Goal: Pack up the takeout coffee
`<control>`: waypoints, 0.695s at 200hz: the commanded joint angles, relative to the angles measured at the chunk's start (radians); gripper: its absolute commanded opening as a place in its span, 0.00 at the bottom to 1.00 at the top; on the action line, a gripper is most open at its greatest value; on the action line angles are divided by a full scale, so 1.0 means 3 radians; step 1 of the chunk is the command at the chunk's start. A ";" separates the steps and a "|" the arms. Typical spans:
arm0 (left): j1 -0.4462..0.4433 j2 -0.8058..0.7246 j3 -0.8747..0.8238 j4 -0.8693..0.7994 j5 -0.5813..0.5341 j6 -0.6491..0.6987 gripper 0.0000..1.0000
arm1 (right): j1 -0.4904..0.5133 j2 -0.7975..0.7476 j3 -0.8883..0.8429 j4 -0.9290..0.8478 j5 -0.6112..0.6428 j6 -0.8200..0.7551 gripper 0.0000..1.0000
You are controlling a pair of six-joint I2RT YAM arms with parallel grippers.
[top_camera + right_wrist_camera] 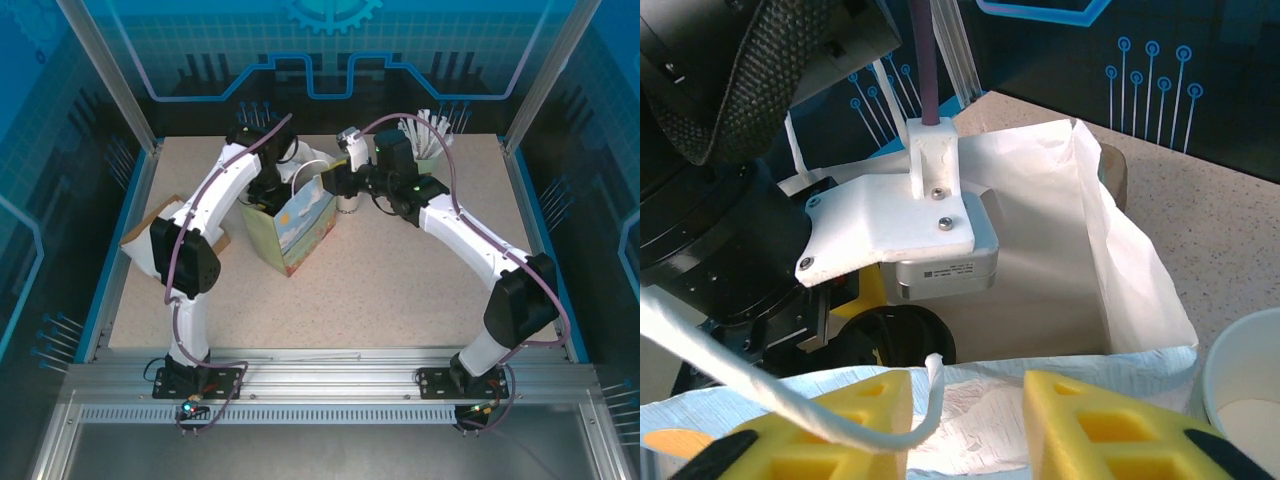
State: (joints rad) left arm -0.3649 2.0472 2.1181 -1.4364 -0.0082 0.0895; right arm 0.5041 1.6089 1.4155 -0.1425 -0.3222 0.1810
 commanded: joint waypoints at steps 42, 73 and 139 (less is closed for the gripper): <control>-0.0019 0.0003 -0.0081 -0.0013 -0.0065 0.0103 0.38 | 0.0023 -0.0202 0.0098 -0.0182 0.0063 -0.0052 0.54; -0.0024 -0.0033 -0.0081 -0.0026 -0.0084 0.0100 0.38 | 0.0022 -0.0304 0.0072 -0.0299 0.0095 -0.0078 0.64; -0.0029 -0.0091 -0.0101 -0.0024 -0.0105 0.0102 0.38 | 0.0027 -0.0593 -0.0085 -0.0553 0.0198 -0.0143 0.72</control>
State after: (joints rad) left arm -0.3679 2.0472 2.1040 -1.4311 -0.0227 0.1078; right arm 0.5049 1.4792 1.4101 -0.2558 -0.2798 0.1558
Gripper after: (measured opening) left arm 0.623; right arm 0.716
